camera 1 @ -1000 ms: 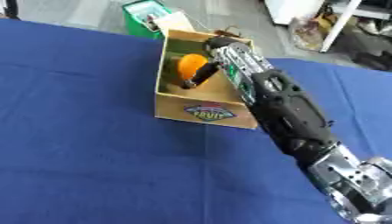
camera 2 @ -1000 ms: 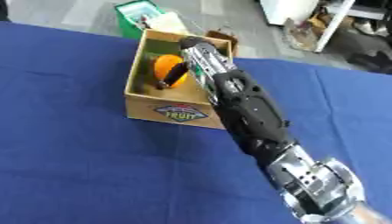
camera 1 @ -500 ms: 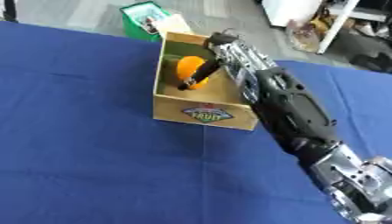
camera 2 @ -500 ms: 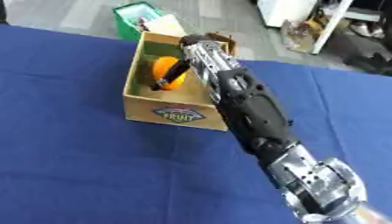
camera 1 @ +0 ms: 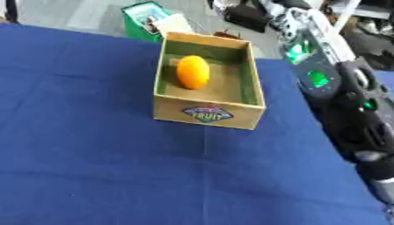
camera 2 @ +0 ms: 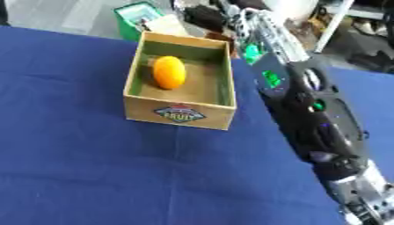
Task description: Pick up objects on the table and place them in the box.
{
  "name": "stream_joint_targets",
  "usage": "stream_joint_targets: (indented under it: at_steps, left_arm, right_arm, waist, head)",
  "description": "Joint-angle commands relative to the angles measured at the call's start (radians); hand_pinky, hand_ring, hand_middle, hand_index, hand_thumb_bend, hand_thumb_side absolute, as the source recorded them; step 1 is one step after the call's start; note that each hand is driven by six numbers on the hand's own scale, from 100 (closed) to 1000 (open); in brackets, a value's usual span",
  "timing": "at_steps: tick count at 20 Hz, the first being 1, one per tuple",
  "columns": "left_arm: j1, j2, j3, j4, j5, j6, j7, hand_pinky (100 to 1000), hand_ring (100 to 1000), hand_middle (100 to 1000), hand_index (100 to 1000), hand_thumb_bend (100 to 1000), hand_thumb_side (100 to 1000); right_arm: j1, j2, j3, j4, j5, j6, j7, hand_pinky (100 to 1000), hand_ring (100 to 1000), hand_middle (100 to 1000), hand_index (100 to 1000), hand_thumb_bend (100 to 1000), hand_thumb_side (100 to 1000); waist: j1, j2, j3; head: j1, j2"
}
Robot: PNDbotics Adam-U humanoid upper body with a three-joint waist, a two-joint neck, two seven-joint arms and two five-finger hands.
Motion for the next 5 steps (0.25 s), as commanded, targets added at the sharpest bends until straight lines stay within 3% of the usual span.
stream_joint_targets:
  at_steps: [1,5]
  left_arm:
    - [-0.002,0.016,0.01,-0.022,-0.001,-0.004,0.007,481,451,435,691,100,815]
    - [0.002,0.015,0.01,-0.022,-0.001,-0.007,0.009,481,451,435,691,100,814]
  right_arm:
    - [0.044,-0.05,-0.056,-0.199,-0.173,0.044,-0.184,656,986,732,915,100,1000]
    - [0.134,-0.042,-0.08,-0.224,-0.433,-0.062,-0.48,647,988,728,917,100,1000]
  waist:
    - [0.017,-0.014,-0.008]
    - [0.032,-0.013,-0.025]
  head:
    - [-0.011,0.017]
    - [-0.029,0.031]
